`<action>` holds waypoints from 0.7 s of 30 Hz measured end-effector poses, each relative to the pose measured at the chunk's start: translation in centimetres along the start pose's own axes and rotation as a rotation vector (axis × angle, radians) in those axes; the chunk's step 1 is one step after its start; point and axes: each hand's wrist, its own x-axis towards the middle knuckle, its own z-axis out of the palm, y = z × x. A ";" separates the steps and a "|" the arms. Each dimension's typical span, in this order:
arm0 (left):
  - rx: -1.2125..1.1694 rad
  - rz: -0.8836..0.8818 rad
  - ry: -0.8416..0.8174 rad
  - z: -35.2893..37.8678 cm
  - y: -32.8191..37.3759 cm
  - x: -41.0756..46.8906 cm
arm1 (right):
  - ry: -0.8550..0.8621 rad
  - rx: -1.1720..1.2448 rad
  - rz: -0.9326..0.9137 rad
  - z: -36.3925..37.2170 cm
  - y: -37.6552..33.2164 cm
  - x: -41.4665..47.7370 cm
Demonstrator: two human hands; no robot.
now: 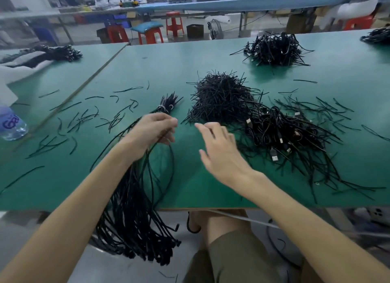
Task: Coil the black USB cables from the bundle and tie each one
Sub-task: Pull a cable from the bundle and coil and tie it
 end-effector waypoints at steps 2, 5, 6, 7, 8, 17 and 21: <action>0.149 0.016 -0.074 0.9 -1.1 -0.3 | -0.055 0.075 -0.005 1.4 -1.0 0.6; 0.193 0.053 -0.100 0.9 -2.2 -0.4 | -0.153 0.178 -0.017 2.9 -2.2 1.6; 0.202 0.050 -0.106 0.5 -2.5 -0.3 | -0.175 0.194 -0.026 3.3 -2.6 2.0; 0.213 0.044 -0.107 0.2 -2.7 -0.2 | -0.183 0.206 -0.031 3.7 -3.0 2.4; 0.232 0.047 -0.105 -0.1 -2.9 -0.1 | -0.176 0.225 -0.027 4.0 -3.4 2.7; 0.326 0.116 -0.031 -1.2 -3.9 0.9 | 0.056 0.383 0.126 5.3 -4.6 3.9; 0.317 0.147 0.133 -1.5 -4.7 1.8 | 0.106 0.213 -0.046 4.5 -3.8 3.7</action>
